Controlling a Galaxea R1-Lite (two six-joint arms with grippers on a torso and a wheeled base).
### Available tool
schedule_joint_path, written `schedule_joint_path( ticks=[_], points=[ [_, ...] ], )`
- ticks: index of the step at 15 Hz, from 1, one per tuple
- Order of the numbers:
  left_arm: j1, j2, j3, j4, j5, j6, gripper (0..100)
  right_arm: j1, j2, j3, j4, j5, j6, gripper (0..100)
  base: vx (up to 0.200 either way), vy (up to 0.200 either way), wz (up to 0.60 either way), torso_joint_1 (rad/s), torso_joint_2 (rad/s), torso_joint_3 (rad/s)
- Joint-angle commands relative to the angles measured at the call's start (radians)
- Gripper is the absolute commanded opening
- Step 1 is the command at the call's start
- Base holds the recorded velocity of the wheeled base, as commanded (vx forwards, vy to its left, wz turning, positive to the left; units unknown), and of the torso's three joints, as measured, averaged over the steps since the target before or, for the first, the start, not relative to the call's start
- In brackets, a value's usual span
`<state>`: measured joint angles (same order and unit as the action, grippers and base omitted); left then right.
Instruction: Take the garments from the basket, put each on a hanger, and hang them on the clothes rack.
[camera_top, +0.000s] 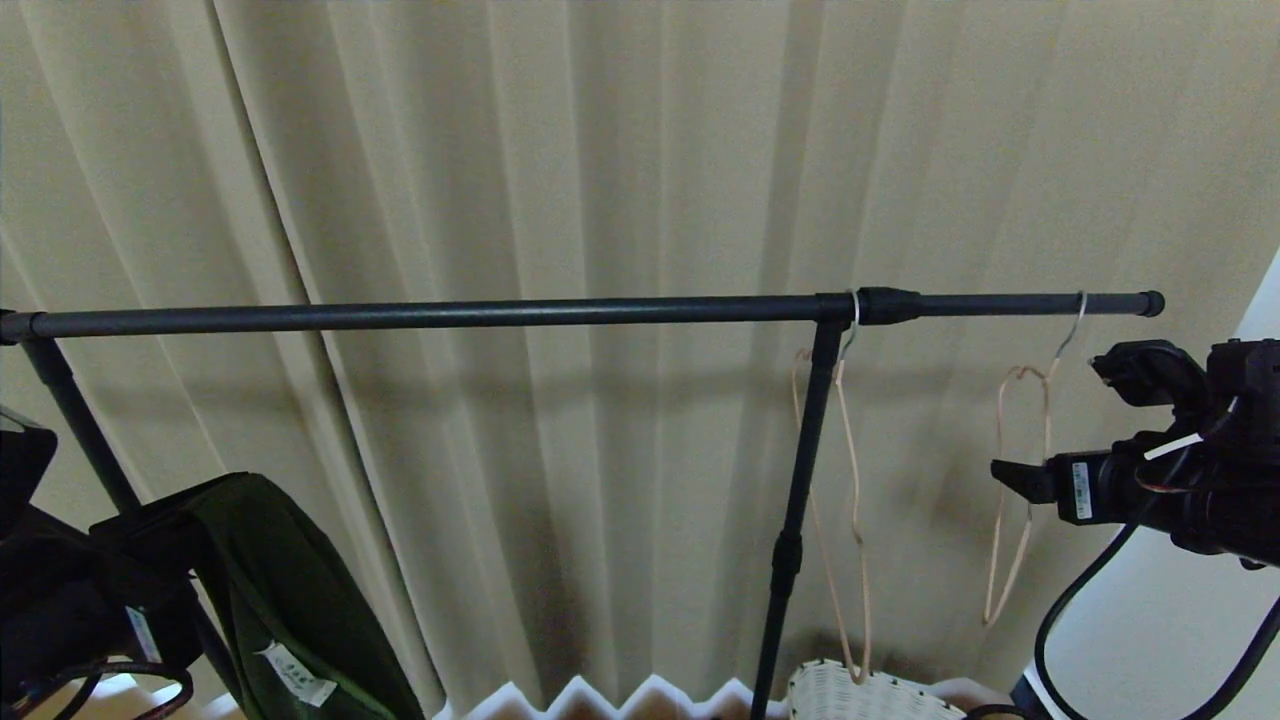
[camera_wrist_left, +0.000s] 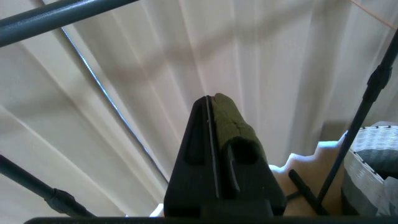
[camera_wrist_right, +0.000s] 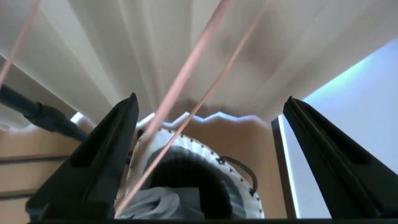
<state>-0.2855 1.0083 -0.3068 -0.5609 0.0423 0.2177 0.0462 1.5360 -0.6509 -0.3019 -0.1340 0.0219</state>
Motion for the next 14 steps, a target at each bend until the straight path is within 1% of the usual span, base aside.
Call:
schedule_joint_path(
  ticks=[1,3,7,11,14],
  points=[
    [0.0,0.0,-0.002,-0.001,0.001,0.0,0,0.0,-0.005,0.008,0.0,-0.001,0.0,100,0.0,0.0,0.0,0.0,0.0,0.0],
    [0.0,-0.002,0.0,-0.001,0.001,0.0,0,0.0,-0.004,0.008,0.001,-0.033,0.001,100,0.0,0.0,0.0,0.0,0.0,0.0],
    [0.0,-0.002,0.0,-0.001,0.001,0.0,0,0.0,0.006,0.013,0.001,-0.033,0.004,100,0.0,0.0,0.0,0.0,0.0,0.0],
    [0.0,-0.004,0.0,-0.001,0.001,0.0,0,0.0,0.012,0.019,0.001,-0.035,0.035,100,0.0,0.0,0.0,0.0,0.0,0.0],
    [0.002,-0.005,0.0,-0.001,0.001,0.0,0,-0.003,0.01,0.031,0.003,-0.036,0.038,100,0.0,0.0,0.0,0.0,0.0,0.0]
  ],
)
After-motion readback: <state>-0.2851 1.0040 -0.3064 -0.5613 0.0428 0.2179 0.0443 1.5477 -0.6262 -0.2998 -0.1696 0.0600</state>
